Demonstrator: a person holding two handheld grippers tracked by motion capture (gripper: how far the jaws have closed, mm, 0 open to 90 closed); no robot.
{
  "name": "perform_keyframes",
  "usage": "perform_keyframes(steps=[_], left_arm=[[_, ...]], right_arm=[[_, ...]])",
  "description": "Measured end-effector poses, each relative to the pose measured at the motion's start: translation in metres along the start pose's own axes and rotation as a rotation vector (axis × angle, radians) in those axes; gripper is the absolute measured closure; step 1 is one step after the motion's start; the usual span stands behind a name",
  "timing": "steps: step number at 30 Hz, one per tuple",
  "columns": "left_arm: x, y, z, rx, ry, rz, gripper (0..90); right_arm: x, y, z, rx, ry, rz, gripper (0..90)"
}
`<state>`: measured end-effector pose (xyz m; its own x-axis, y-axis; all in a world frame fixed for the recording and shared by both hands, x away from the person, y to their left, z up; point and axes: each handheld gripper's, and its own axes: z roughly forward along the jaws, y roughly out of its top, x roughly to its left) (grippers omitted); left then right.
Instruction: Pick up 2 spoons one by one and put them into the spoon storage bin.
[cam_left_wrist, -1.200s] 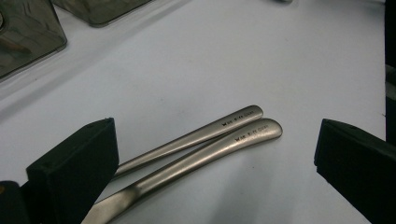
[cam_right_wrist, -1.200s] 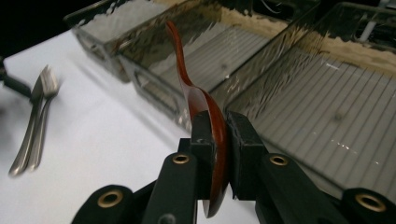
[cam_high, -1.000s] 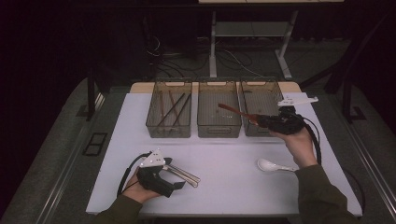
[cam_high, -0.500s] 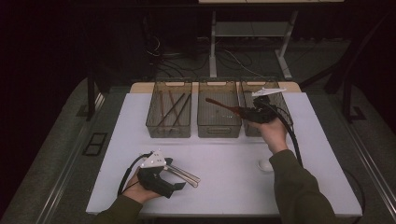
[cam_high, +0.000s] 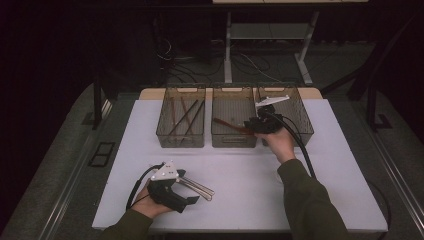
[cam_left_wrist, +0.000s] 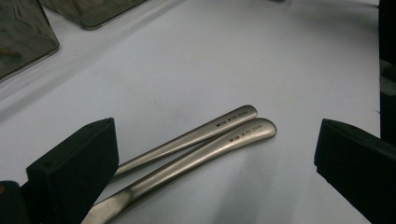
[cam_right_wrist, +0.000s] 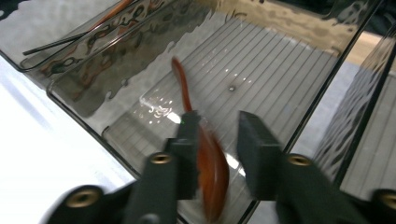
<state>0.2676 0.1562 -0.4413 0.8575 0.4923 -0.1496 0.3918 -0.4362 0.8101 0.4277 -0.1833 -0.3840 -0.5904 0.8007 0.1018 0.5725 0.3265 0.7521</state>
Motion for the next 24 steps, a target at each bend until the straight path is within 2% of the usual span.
perform_keyframes(steps=[3, 8, 14, 17, 19, 24], left_arm=[[0.000, 0.000, 0.000, 0.001, 0.000, 0.000, 0.0], [0.000, 0.000, 0.000, 0.000, 0.000, 0.000, 0.0], [0.000, 0.000, 0.000, 0.004, 0.001, 0.001, 0.0], [0.001, 0.000, 0.000, 0.007, 0.002, 0.002, 0.0], [0.001, 0.000, -0.001, 0.012, 0.002, 0.008, 0.0], [0.002, 0.000, -0.001, 0.016, 0.002, 0.006, 0.0]], right_arm=[[0.000, 0.001, -0.004, -0.021, -0.001, 0.003, 57.6], [-0.003, 0.001, -0.014, -0.052, 0.035, 0.021, 52.7], [-0.006, -0.001, -0.027, -0.064, 0.075, 0.007, 48.4], [-0.008, -0.004, -0.034, -0.068, 0.108, 0.024, 45.0], [-0.008, -0.007, -0.038, -0.063, 0.129, 0.014, 43.8], [-0.005, -0.016, -0.046, -0.058, 0.139, -0.014, 39.5]])
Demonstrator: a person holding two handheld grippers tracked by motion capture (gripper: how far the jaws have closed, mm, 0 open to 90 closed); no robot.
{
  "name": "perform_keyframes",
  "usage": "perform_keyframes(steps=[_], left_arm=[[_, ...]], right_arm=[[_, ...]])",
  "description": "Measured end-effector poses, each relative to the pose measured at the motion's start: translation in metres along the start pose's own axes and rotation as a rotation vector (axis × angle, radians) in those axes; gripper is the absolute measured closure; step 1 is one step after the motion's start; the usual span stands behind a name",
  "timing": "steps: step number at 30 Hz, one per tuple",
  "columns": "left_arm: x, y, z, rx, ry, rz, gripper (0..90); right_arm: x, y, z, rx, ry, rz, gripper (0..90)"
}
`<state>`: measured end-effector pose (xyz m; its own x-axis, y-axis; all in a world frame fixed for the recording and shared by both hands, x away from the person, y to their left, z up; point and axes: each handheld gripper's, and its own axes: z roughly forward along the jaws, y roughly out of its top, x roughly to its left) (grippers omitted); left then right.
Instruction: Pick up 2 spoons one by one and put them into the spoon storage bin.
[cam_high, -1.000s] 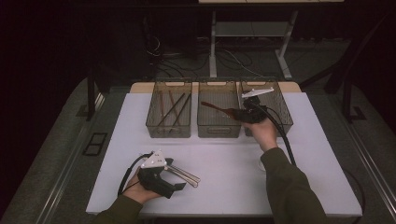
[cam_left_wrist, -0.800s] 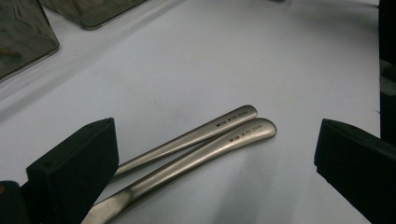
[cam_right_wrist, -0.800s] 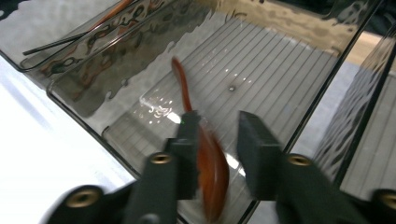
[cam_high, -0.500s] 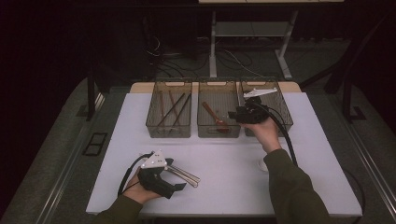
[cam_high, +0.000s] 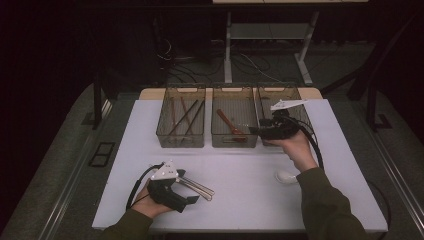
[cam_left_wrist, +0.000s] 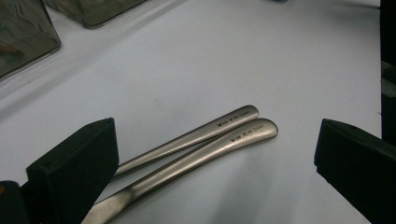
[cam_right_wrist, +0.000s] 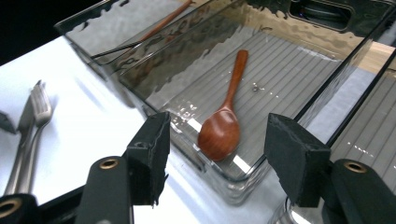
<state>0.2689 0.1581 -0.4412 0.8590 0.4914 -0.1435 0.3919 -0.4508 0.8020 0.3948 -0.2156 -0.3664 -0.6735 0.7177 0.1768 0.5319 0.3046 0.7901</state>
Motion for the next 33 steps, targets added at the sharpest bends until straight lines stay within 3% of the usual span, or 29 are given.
perform_keyframes(steps=[12, 33], left_arm=[[0.000, 0.000, 0.000, -0.006, 0.004, -0.009, 0.0], [0.000, 0.000, -0.002, -0.007, 0.009, -0.005, 0.0]], right_arm=[[0.007, -0.018, -0.021, -0.007, 0.012, -0.058, 33.5], [0.000, -0.059, -0.053, 0.016, 0.063, -0.071, 32.6]])
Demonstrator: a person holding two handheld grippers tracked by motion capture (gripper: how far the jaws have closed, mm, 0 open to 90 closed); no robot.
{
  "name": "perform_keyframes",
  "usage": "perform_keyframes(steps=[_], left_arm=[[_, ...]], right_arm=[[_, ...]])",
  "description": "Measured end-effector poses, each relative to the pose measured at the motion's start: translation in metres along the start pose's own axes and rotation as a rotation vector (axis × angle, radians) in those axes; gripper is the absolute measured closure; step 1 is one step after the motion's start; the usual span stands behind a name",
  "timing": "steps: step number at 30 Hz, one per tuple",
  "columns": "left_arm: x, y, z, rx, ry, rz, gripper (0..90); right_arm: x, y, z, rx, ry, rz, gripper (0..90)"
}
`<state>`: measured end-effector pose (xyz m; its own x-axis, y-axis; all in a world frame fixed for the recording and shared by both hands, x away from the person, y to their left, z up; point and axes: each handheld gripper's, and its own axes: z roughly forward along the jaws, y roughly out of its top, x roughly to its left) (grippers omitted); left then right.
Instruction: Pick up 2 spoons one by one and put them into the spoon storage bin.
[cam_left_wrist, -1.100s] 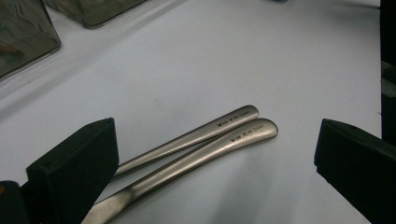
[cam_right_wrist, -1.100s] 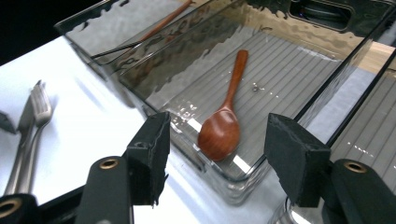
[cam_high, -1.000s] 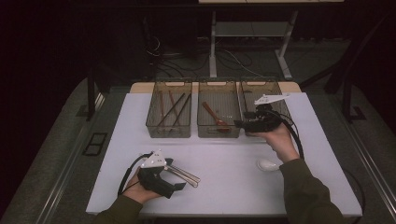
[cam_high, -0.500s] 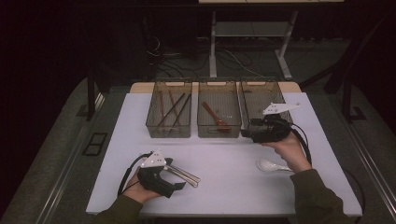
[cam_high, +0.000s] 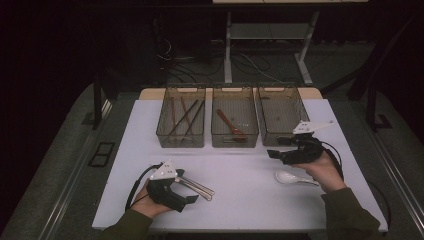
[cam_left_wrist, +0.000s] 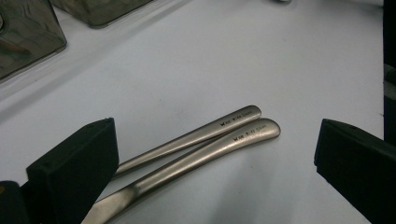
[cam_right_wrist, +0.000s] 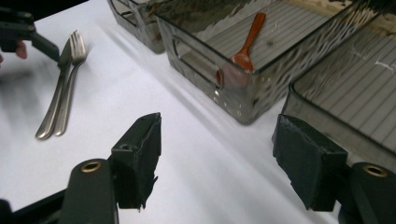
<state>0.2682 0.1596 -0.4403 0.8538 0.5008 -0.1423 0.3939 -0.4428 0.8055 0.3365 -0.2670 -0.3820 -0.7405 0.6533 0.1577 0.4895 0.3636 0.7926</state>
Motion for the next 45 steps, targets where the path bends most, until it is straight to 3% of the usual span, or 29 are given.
perform_keyframes(steps=[12, 27, 36, 45], left_arm=[[0.000, 0.000, 0.000, 0.003, -0.001, 0.002, 0.0], [0.000, 0.000, 0.001, 0.011, -0.001, 0.002, 0.0], [-0.001, 0.000, 0.003, 0.026, -0.002, 0.005, 0.0], [-0.001, 0.000, 0.003, 0.029, -0.006, 0.008, 0.0]], right_arm=[[-0.006, -0.032, -0.020, 0.031, -0.011, 0.030, 33.0], [-0.010, -0.067, -0.027, 0.090, -0.011, 0.040, 37.9], [-0.013, -0.071, -0.019, 0.151, 0.010, 0.037, 50.3], [-0.012, -0.072, -0.011, 0.190, 0.007, 0.020, 50.9]])
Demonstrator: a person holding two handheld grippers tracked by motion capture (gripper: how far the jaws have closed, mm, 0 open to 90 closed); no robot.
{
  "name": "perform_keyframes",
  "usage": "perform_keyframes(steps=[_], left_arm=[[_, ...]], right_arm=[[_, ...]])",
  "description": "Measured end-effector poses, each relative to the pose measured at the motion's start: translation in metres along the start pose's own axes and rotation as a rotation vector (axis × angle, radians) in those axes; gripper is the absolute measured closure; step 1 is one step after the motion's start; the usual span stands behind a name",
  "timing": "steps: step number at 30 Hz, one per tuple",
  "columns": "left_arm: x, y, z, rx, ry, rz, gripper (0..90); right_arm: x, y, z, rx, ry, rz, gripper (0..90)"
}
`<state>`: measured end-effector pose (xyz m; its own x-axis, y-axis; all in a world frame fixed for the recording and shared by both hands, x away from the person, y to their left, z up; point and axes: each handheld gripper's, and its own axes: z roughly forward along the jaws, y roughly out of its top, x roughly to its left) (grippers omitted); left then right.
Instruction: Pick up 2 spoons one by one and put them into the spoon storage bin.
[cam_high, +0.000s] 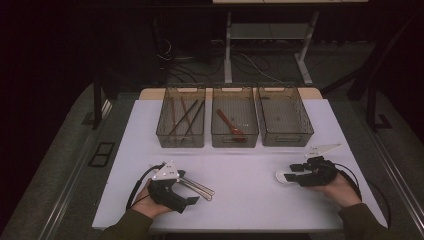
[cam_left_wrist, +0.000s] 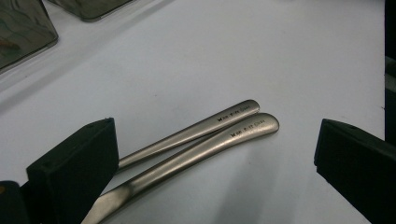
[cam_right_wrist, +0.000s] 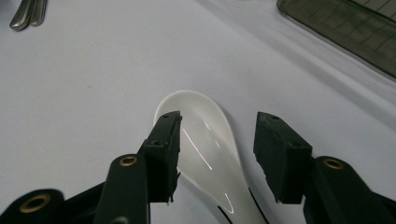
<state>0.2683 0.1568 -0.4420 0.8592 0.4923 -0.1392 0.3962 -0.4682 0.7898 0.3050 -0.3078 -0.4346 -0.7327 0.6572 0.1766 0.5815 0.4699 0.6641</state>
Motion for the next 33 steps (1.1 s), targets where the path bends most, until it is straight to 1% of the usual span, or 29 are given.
perform_keyframes(steps=[3, 8, 14, 18, 20, 23, 33], left_arm=[[0.000, 0.000, 0.000, 0.000, 0.001, -0.002, 0.0], [0.000, 0.000, 0.000, -0.004, 0.001, -0.002, 0.0], [0.000, 0.000, 0.000, -0.004, 0.002, -0.001, 0.0], [0.000, 0.000, 0.000, -0.004, 0.002, -0.001, 0.0], [0.000, 0.000, 0.000, -0.003, 0.002, 0.000, 0.0], [0.000, 0.000, 0.000, -0.003, 0.002, 0.000, 0.0], [0.000, 0.000, 0.000, -0.003, 0.002, 0.001, 0.0]], right_arm=[[0.001, 0.000, 0.003, 0.009, 0.005, -0.005, 50.9], [0.003, -0.001, 0.008, 0.043, 0.002, -0.021, 50.8], [0.006, -0.001, 0.012, 0.074, 0.000, -0.057, 51.3], [0.009, -0.001, 0.012, 0.082, 0.004, -0.085, 55.3], [0.010, -0.001, 0.011, 0.086, 0.017, -0.097, 60.3], [0.011, -0.002, 0.011, 0.093, 0.026, -0.113, 62.7], [0.009, -0.002, 0.007, 0.098, 0.032, -0.119, 73.3]])
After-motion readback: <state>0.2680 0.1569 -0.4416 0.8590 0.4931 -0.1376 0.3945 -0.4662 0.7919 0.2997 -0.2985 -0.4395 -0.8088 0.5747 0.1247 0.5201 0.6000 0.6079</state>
